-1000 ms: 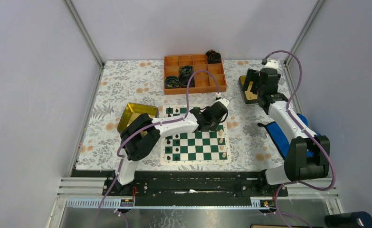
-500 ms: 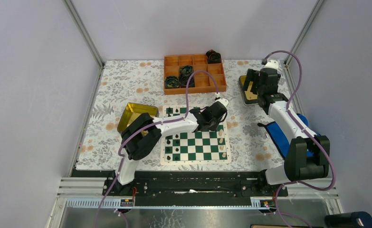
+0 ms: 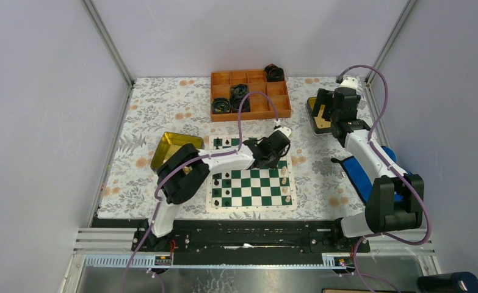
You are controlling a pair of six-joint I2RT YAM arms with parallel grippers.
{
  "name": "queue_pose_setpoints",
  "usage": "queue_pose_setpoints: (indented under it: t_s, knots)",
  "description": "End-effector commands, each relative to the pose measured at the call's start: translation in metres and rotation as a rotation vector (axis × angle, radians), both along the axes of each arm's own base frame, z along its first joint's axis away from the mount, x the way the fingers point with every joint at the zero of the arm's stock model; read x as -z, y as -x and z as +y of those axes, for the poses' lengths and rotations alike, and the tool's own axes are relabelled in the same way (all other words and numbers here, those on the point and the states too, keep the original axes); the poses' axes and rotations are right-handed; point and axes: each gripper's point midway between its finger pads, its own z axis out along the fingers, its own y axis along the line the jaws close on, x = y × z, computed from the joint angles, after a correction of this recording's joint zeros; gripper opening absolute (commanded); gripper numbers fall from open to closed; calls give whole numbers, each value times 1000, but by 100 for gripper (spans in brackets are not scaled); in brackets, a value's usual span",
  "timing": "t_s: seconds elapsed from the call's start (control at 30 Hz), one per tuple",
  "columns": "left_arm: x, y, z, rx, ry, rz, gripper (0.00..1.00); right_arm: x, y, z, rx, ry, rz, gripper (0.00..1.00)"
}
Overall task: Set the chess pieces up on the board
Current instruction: Place the chess piece on the chessboard.
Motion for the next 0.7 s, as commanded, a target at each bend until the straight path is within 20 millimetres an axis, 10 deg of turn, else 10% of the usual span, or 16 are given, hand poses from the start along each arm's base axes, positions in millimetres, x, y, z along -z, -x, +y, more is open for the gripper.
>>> queue_pose_setpoints:
  t_s: [0.0, 0.67]
  knots:
    - [5, -6, -5, -9, 32, -7, 9, -28, -4, -2, 18, 4, -68, 100]
    - [10, -5, -4, -9, 29, 7, 28, -25, -5, -1, 14, 6, -60, 100]
